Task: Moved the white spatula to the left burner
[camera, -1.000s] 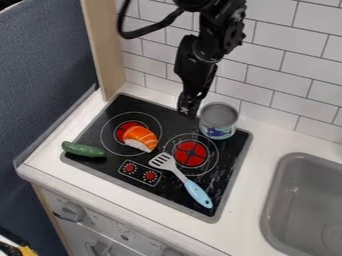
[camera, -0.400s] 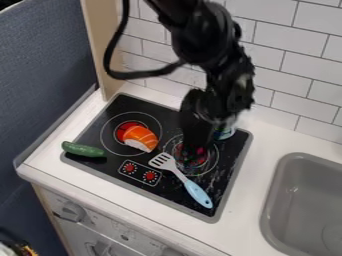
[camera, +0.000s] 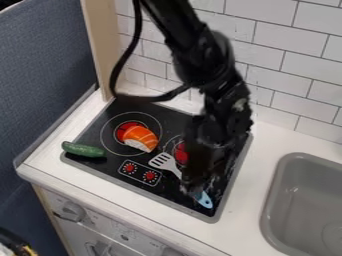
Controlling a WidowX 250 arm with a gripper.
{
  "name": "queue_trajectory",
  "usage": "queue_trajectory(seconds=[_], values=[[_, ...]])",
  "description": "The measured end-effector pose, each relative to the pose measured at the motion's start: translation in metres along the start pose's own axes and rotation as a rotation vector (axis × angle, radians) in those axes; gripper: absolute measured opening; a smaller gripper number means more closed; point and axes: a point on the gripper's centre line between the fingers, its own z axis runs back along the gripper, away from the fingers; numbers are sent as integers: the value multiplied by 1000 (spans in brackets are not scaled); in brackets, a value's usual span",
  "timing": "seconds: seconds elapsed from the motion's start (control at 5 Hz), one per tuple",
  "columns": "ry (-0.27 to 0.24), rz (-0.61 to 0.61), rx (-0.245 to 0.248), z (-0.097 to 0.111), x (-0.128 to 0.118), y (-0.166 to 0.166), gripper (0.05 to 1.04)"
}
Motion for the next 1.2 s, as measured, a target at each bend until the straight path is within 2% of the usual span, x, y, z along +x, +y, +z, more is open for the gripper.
queue_trajectory(seconds=[0.4, 0.6, 1.0, 1.2], values=[[5, -33, 51, -20, 0, 3, 998], [-5, -36, 64, -27, 1, 3, 939], [-9, -27, 42, -30, 1, 2, 369], [-8, -36, 49, -27, 0, 10, 327]])
